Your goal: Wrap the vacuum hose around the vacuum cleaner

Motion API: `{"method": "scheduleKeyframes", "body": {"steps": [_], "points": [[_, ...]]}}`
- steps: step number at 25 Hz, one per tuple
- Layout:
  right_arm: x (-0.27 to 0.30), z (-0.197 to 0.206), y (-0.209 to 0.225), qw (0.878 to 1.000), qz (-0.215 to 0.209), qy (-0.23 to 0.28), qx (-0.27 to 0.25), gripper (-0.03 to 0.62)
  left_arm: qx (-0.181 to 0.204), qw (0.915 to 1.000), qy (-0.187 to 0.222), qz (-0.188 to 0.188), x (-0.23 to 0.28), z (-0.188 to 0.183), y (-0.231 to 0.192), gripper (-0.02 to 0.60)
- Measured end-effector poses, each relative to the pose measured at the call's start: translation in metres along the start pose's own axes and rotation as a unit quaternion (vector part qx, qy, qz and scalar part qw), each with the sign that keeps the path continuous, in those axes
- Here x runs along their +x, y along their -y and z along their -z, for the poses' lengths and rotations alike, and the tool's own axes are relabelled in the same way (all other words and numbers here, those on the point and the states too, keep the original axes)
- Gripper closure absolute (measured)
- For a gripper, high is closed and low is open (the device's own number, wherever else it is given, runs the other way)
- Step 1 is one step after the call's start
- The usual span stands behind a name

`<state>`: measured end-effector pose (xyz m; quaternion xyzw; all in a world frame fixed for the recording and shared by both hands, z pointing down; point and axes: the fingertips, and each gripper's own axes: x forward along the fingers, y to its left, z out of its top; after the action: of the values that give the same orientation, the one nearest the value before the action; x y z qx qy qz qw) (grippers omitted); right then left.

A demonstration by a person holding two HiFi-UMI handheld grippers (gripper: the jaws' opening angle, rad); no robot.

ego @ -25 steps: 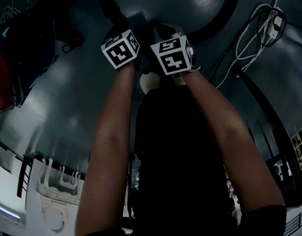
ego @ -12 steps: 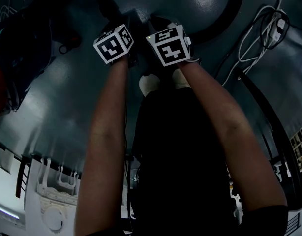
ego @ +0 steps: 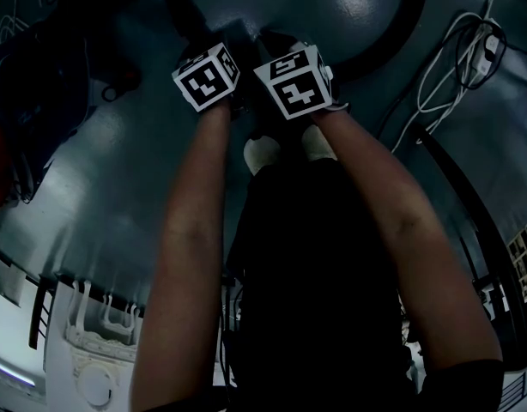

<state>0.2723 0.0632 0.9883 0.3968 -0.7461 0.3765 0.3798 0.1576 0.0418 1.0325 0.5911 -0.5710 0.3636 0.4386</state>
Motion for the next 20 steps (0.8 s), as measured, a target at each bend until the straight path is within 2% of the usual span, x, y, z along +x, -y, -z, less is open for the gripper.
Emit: {"method": "scheduleKeyframes", "body": {"steps": [3, 7, 9, 14, 20], "points": [[0.001, -0.001, 0.002, 1.0, 0.002, 0.0, 0.002, 0.558, -0.03, 0.9995, -0.007, -0.011, 0.0, -0.001, -0.003, 0.35], [-0.004, 0.0, 0.002, 1.0, 0.005, -0.004, 0.002, 0.565, -0.071, 0.9974, 0.01, 0.01, -0.011, -0.009, 0.0, 0.373], [-0.01, -0.001, 0.004, 1.0, 0.01, -0.009, 0.001, 0.565, -0.07, 0.9973, 0.009, 0.021, -0.018, -0.011, 0.01, 0.383], [-0.035, -0.022, 0.005, 1.0, 0.017, -0.002, -0.013, 0.565, -0.033, 0.9981, 0.012, 0.05, -0.042, -0.023, 0.043, 0.39], [-0.087, -0.053, 0.007, 1.0, 0.025, 0.002, -0.014, 0.565, -0.028, 0.9979, 0.015, 0.057, -0.093, -0.056, 0.059, 0.394]]}}
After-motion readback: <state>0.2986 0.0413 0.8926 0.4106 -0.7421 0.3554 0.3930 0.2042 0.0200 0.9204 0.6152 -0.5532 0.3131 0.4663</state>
